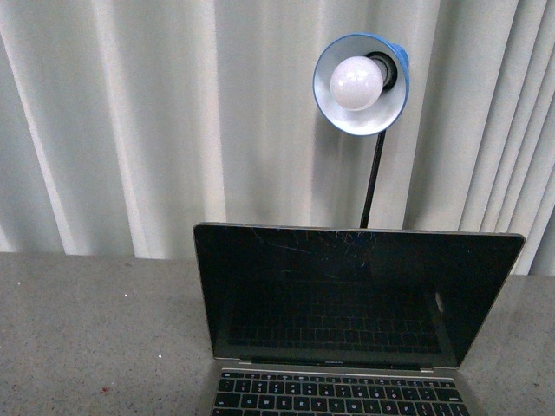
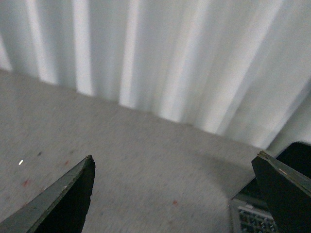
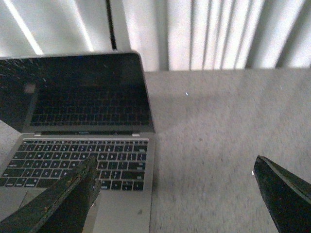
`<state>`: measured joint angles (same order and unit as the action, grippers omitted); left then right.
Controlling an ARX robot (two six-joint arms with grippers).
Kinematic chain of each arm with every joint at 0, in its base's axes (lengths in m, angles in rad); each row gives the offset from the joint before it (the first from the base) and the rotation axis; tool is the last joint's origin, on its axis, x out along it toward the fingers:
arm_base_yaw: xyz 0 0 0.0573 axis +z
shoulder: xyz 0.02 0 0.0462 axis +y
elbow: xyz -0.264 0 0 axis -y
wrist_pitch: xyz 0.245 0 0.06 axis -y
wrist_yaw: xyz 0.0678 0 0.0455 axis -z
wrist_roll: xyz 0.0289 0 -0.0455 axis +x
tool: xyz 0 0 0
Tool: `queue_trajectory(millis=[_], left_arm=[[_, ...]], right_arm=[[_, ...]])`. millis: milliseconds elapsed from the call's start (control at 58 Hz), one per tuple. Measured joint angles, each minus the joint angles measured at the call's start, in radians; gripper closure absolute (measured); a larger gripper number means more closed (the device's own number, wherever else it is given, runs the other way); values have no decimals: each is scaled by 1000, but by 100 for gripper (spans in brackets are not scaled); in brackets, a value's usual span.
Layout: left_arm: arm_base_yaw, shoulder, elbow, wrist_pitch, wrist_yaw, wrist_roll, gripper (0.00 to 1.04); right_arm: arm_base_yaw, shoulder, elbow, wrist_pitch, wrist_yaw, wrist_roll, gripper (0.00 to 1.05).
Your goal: Close laptop
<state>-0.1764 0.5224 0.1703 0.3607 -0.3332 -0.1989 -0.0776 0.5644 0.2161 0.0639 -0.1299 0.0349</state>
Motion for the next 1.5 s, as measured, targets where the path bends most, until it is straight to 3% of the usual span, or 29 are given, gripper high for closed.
queue_trajectory(millis=[121,224,345,552,690,810,1034,1224,1500], left_arm=[[-16,241,101,208,122,108,7],[-63,467,241,293,181,219,7],[-107,669,397,349,170,356,7],[-113,936,650,288,123,500,7],[-143,1034,770,287,127,590,7],[-176,1085,831,231,166,652,29],[-238,1130,862,105,225,763,68],[-273,1174,909,71,211,853,102],[-278,1238,1015,-82,239,927,101]], right_arm=[[-32,233,106,146,-72,-119,7],[-26,426,233,217,-156,-238,7],[31,610,380,254,-111,-343,7],[114,819,569,243,-51,-567,7],[141,881,629,209,-63,-662,35],[153,929,679,193,-78,-749,62],[164,979,745,148,-82,-844,101],[180,1012,753,121,-81,-924,102],[195,1056,773,112,-82,-953,102]])
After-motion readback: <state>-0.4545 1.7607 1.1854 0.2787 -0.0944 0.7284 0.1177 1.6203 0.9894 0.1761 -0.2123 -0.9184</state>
